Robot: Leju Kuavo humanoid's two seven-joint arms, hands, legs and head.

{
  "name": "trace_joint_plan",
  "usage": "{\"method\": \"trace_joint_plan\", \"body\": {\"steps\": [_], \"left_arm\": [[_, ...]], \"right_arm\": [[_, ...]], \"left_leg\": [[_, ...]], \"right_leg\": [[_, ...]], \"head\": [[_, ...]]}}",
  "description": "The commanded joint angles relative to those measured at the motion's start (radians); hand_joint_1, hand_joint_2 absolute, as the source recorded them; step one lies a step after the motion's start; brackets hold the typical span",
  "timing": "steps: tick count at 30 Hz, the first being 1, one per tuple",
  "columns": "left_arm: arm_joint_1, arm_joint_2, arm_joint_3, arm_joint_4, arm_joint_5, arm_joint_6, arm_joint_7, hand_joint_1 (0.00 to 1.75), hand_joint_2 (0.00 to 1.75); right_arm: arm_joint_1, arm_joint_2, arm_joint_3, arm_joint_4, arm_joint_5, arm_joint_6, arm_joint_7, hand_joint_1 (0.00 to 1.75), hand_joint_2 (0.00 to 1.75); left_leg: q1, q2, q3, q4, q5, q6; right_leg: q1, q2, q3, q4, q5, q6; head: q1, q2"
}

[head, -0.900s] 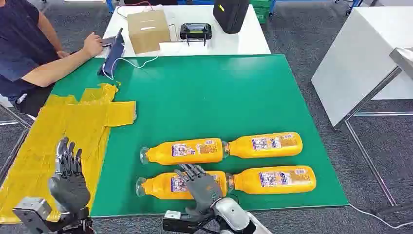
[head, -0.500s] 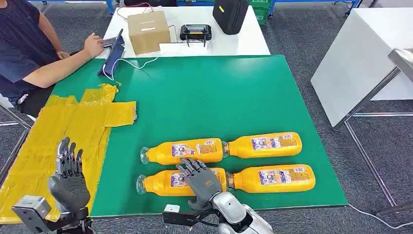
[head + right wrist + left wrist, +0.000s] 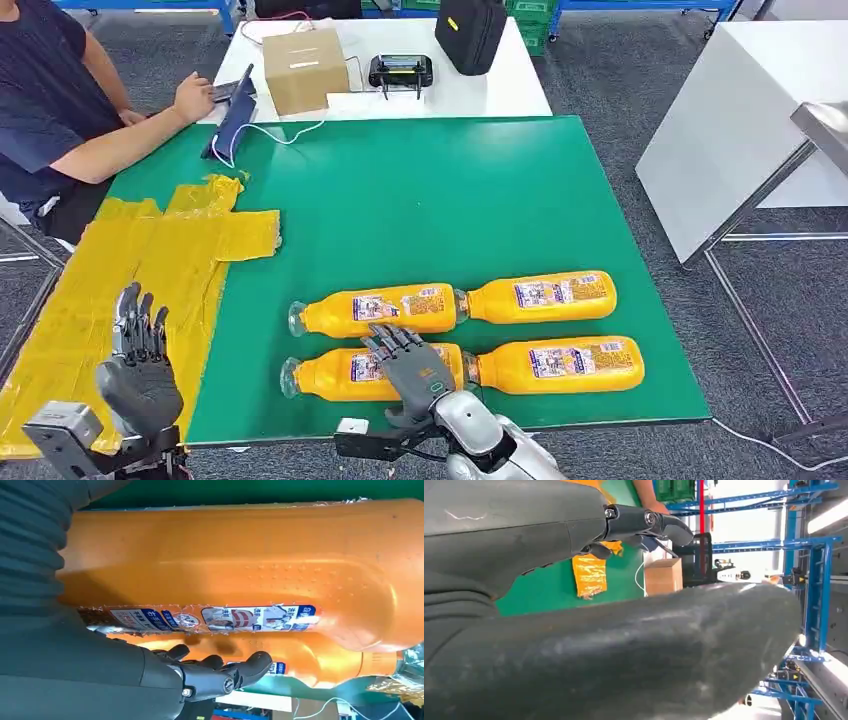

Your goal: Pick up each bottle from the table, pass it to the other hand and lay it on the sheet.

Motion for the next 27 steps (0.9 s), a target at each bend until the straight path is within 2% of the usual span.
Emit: {"method": "trace_joint_plan", "body": {"steps": [1,8,9,10,11,12,15,17,27], "left_arm": [[-0.011,-0.014,0.022,0.014,0.010,-0.012,0.013,0.00,0.00],[-0.007,-0.018,0.042,0.007,0.021,-0.021,0.022,0.00,0.00],[0.002,-0.027,0.064,-0.001,0.027,-0.013,0.026,0.00,0.00],[0.009,-0.031,0.078,-0.006,0.035,-0.021,0.025,0.00,0.00],[0.013,-0.034,0.088,-0.008,0.037,-0.028,0.024,0.00,0.00],[0.017,-0.036,0.094,-0.010,0.039,-0.034,0.022,0.00,0.00],[0.017,-0.043,0.105,-0.010,0.040,-0.046,0.021,0.00,0.00],[0.016,-0.044,0.105,-0.010,0.040,-0.047,0.021,0.00,0.00],[0.014,-0.045,0.107,-0.007,0.041,-0.050,0.021,0.00,0.00]], "right_arm": [[0.024,-0.044,-0.032,0.071,0.044,0.007,0.047,0.00,1.75],[0.048,-0.072,-0.090,0.033,0.086,0.032,0.067,0.00,1.75],[0.088,-0.174,-0.033,-0.053,0.138,0.188,0.107,0.00,1.75],[0.131,-0.235,-0.030,-0.117,0.133,0.190,0.110,0.00,1.75],[0.156,-0.273,-0.029,-0.149,0.131,0.187,0.108,1.47,1.75],[0.173,-0.296,-0.028,-0.173,0.135,0.188,0.113,1.75,1.75],[0.183,-0.313,-0.027,-0.210,0.128,0.206,0.113,1.75,1.75],[0.177,-0.306,-0.026,-0.210,0.126,0.215,0.114,1.75,1.75],[0.169,-0.312,-0.018,-0.214,0.124,0.224,0.112,1.75,1.75]], "left_leg": [[0.001,-0.003,0.001,-0.001,0.000,0.000],[0.000,-0.004,0.000,-0.001,0.001,0.000],[0.001,-0.005,0.000,-0.001,0.001,0.000],[0.000,-0.004,0.001,-0.001,0.001,0.000],[0.000,-0.009,0.001,-0.002,0.001,0.001],[0.000,-0.007,0.002,-0.001,0.001,0.001],[-0.001,-0.011,0.002,-0.002,0.001,0.001],[-0.002,-0.008,0.004,-0.001,0.000,0.002],[-0.001,-0.010,0.003,-0.001,-0.001,0.001]], "right_leg": [[0.000,0.000,0.002,-0.001,0.000,-0.001],[0.000,0.000,0.002,-0.001,0.000,-0.001],[0.000,0.000,0.002,-0.002,0.000,-0.001],[0.000,0.000,0.003,-0.001,0.000,0.000],[0.000,-0.004,0.005,-0.004,-0.001,0.000],[0.000,-0.004,0.005,-0.003,-0.001,0.000],[-0.002,-0.005,0.007,-0.004,-0.002,0.001],[-0.003,-0.003,0.007,-0.003,-0.002,0.003],[-0.002,-0.001,0.007,-0.004,-0.002,0.003]], "head": [[0.000,0.000],[0.000,0.000],[0.000,0.000],[0.000,0.000],[0.000,0.000],[0.000,0.000],[0.000,0.000],[0.000,0.000],[0.000,0.000]]}}
